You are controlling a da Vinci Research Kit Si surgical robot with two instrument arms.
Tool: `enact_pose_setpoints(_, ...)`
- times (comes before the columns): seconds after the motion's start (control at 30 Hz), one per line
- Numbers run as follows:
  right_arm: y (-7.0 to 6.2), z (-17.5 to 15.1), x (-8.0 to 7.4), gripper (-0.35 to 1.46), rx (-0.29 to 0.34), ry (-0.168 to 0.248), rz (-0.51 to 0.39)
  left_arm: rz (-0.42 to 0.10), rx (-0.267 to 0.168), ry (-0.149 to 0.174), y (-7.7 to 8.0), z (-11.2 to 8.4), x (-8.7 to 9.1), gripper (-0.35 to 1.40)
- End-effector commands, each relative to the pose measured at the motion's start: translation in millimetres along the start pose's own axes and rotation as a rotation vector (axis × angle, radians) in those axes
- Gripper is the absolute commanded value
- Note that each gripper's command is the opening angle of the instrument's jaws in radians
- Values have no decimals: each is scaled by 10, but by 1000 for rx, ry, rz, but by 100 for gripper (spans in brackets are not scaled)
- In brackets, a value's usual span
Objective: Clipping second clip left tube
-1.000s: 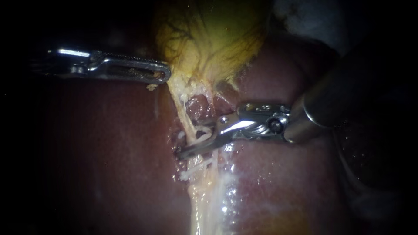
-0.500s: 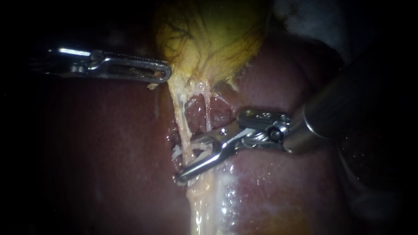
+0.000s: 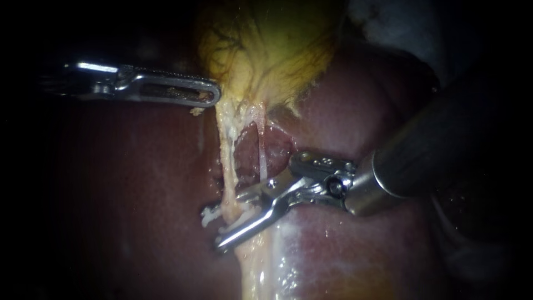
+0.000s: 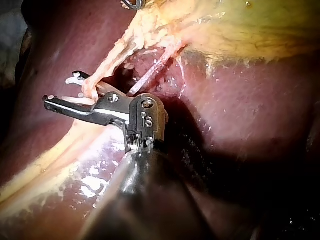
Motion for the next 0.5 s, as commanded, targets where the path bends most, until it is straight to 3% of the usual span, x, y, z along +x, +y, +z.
enact_pose_setpoints(0.03, 1, -1, 0, 54, -8, 5, 0, 0, -1, 0, 0, 0, 0, -35)
enact_pose_setpoints(0.27, 7, -6, 2, 30, -17, 12, 1, 0, 0, 0, 0, 0, 0, -35)
enact_pose_setpoints(0.5, 17, -13, 6, -20, -24, 18, 1, 0, 0, 0, 0, 0, 0, -35)
